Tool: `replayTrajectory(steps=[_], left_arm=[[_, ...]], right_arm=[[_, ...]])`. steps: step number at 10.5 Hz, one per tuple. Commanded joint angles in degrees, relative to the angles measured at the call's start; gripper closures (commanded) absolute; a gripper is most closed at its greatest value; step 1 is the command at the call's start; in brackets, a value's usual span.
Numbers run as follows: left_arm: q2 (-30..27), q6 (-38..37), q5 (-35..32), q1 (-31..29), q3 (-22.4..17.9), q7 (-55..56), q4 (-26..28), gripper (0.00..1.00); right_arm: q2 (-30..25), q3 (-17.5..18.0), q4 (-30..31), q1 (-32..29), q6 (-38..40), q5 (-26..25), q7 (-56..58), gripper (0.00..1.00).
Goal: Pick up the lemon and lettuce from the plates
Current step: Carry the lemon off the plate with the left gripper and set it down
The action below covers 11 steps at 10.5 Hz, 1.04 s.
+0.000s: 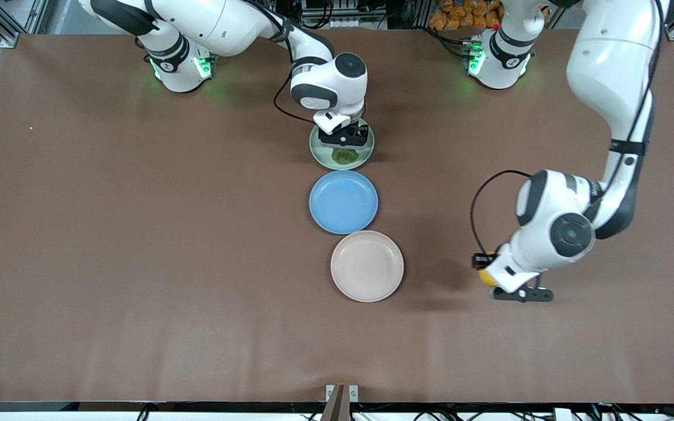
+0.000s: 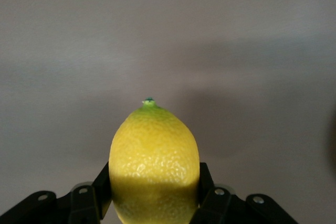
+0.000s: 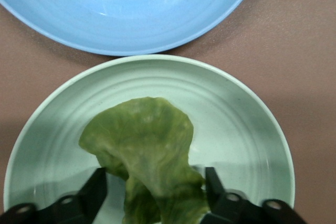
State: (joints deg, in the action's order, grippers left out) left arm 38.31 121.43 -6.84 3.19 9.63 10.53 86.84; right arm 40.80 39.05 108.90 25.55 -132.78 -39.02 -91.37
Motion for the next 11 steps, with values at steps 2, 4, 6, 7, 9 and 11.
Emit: replayTrajectory(steps=[2,4,6,7,9,11], left_arm=[[3.34,0.82,-3.09,-2.05,0.75,-1.12,-0.53,1.00],[5.01,2.22,-3.09,-2.31,0.75,-1.04,-0.62,1.00],[6.42,2.50,-3.09,-3.45,0.66,-1.04,-0.71,0.77],[6.86,2.67,-3.09,-3.54,0.74,-1.04,-0.71,0.66],[6.34,2.67,-3.01,-4.15,0.75,-1.04,-0.79,0.00],[4.24,2.58,-2.39,-4.16,0.75,-0.16,-1.06,0.00]], right_arm=[[0.16,0.76,-0.44,-1.12,-0.20,-1.59,-1.36,0.95],[-0.10,1.11,-0.79,-1.55,-0.12,-1.41,-1.01,1.00],[-0.63,3.56,-0.97,-4.00,0.59,-0.89,0.30,1.00],[-1.42,4.88,-0.97,-5.24,1.55,-0.27,1.09,1.00],[-4.57,6.82,-0.97,-7.79,4.88,3.92,5.64,1.00],[-8.61,6.74,-0.97,-9.98,8.30,10.69,13.98,1.00]])
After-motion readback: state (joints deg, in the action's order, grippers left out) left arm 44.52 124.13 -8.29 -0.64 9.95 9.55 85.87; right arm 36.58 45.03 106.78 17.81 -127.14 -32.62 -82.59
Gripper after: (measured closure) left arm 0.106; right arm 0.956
